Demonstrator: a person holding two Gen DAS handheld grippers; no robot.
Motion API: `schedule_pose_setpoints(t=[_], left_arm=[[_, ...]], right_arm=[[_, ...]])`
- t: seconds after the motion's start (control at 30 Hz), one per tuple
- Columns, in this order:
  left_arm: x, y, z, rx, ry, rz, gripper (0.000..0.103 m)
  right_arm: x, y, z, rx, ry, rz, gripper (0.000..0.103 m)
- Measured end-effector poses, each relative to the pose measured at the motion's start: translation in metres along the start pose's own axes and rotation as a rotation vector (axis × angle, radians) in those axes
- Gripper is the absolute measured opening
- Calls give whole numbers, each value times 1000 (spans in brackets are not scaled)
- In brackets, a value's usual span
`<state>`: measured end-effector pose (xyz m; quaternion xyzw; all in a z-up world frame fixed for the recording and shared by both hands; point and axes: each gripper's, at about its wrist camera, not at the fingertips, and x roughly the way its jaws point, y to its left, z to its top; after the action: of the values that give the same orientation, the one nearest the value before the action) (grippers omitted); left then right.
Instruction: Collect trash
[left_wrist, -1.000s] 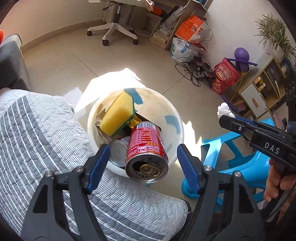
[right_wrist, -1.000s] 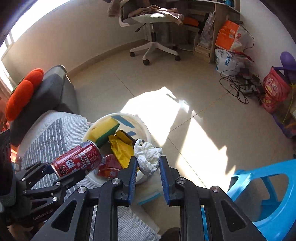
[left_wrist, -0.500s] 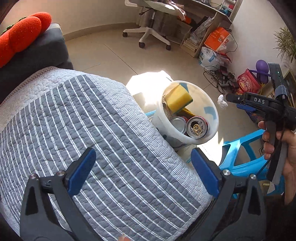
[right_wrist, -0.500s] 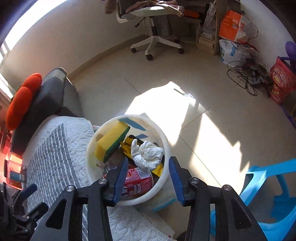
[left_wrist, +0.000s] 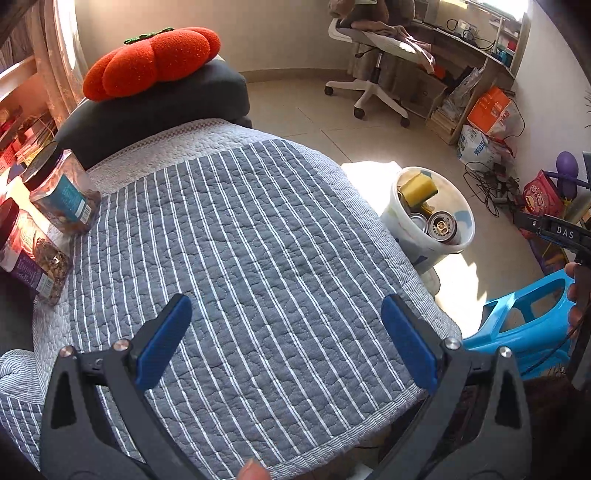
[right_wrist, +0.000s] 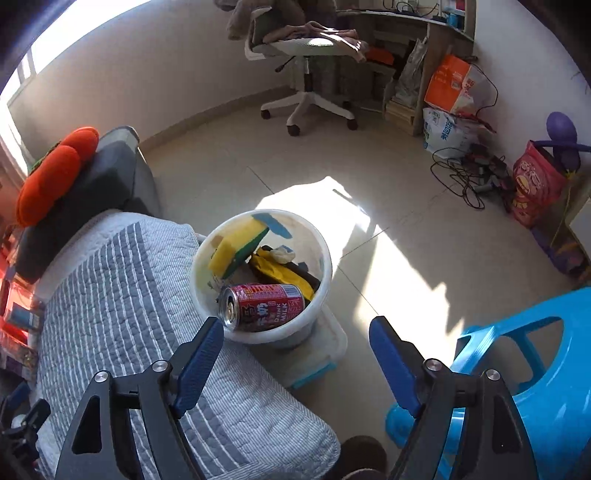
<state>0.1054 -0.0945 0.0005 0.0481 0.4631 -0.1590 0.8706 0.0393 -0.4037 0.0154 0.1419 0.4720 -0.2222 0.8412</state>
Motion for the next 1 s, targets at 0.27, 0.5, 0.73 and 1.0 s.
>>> schedule_pose_setpoints(t=[0.27,0.5,0.73,1.0], left_arm=[[-27,2,-33,-34,-70,109,102],[-38,10,-51,-86,-94,141,102],[-39,13,-55,-100,-103,156,102],[-37,5,-59,-82,-92,142,102]], right_arm=[[-76,58,-72,-153,-138,-64,100],[-73,78,-116,-209,-198,-89,103],[-60,82,-117,-203,-179,-69,103],[-59,85,-118,-209,-168,-39,103]])
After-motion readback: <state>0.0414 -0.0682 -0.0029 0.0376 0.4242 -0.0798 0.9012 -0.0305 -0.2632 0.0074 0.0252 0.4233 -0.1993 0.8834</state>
